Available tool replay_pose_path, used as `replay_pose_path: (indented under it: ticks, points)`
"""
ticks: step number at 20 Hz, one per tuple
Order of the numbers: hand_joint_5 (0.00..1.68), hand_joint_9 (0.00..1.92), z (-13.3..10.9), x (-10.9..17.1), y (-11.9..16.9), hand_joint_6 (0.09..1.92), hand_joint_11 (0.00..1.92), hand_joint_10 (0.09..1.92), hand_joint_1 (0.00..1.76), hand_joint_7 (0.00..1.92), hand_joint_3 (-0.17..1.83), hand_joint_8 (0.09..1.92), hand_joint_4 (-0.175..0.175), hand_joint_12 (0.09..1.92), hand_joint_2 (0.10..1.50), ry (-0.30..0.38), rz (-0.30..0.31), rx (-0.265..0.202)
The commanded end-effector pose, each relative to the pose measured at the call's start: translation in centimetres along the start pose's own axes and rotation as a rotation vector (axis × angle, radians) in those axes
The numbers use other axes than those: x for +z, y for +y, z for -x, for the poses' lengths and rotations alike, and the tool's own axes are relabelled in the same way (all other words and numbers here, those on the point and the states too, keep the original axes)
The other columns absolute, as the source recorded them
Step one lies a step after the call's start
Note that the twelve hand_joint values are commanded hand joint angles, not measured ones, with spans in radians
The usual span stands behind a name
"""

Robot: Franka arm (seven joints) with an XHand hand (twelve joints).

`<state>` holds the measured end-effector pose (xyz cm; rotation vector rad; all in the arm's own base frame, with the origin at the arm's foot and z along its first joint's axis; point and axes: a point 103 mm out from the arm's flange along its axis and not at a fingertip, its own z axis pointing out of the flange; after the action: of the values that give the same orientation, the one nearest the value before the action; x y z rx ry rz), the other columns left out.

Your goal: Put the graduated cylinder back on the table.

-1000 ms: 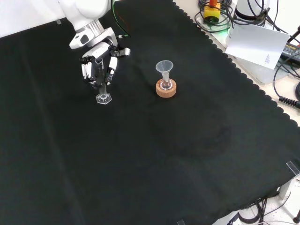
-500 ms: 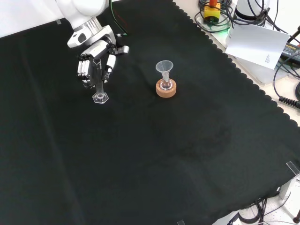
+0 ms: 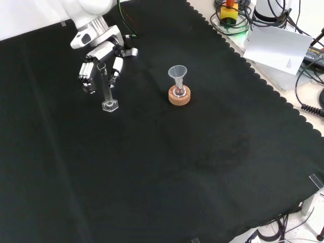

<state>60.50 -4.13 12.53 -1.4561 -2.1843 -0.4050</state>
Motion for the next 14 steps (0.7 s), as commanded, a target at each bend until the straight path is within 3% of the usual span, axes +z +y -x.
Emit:
replay_pose_path:
  ticks: [1,14]
  points:
    - [0.47,0.84,-0.1,-2.2,0.1,0.52,0.45,0.09,0.95,0.39,-0.17,0.61,-0.052,1.29,1.06,0.002,0.034,0.008]
    - [0.42,0.73,-0.7,-7.9,-2.1,0.28,0.33,0.09,0.89,0.24,-0.17,0.65,-0.056,1.34,1.02,-0.059,0.083,0.035]
